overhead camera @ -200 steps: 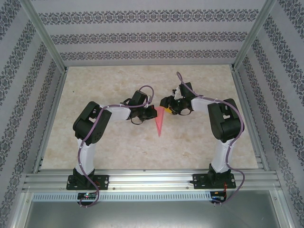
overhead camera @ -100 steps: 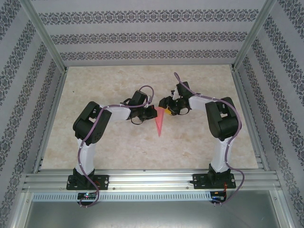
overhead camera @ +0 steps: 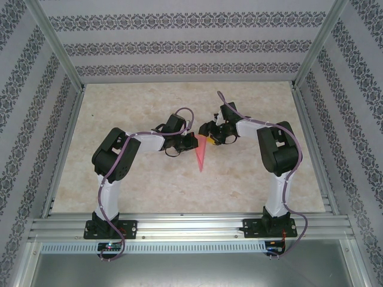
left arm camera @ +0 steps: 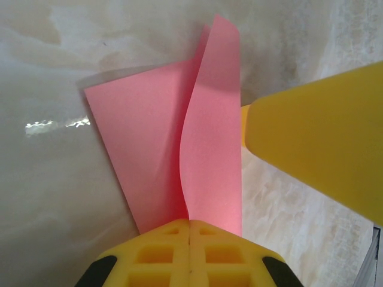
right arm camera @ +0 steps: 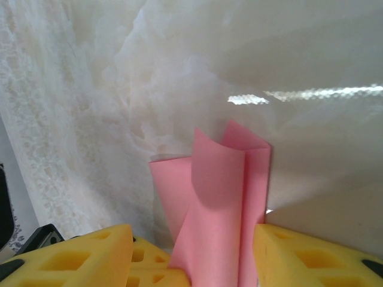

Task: Fold a paper plane with a square sheet of paper (fold left side to right side)
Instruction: Fold the wing for the fifth time at the center of the table.

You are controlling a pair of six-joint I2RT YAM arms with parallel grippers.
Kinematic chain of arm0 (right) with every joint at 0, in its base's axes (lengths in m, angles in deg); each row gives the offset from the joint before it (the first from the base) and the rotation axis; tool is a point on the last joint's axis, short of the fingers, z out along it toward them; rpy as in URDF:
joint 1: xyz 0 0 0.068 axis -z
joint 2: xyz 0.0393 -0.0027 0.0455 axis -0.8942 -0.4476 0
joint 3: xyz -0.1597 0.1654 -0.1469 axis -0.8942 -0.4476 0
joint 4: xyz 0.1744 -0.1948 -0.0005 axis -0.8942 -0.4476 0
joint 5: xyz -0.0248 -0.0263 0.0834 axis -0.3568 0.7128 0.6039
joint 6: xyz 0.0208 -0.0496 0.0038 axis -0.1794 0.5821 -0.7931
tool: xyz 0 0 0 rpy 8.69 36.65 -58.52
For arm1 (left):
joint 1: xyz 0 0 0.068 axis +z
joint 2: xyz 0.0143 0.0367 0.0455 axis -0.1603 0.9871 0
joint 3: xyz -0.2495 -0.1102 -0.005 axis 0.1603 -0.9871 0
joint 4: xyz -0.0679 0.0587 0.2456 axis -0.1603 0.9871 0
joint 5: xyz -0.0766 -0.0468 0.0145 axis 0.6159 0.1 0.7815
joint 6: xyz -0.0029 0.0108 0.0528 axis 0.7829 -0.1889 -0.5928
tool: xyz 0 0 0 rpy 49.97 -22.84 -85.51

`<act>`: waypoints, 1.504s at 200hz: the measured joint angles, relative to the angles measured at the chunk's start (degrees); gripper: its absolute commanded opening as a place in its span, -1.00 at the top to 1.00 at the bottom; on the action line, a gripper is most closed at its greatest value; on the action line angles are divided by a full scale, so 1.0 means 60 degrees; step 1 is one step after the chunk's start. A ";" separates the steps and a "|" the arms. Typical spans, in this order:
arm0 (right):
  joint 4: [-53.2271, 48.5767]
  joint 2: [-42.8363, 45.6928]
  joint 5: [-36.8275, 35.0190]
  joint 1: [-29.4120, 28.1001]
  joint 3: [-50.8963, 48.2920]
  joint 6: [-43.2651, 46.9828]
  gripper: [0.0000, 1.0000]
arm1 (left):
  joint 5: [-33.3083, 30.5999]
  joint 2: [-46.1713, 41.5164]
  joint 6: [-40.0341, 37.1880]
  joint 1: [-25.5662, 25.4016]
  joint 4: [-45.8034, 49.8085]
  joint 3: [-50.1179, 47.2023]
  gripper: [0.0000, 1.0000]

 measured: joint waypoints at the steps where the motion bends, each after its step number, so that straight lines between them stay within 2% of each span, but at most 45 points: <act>1: 0.0000 0.0000 0.0000 0.0000 0.0004 0.0000 -0.12 | 0.0000 0.0000 0.0000 0.0000 0.0000 0.0000 0.91; 301: -0.0674 -0.0175 -0.0208 -0.0182 0.0412 0.0361 -0.17 | 0.0076 0.0204 -0.0270 0.0000 0.0193 0.0321 0.90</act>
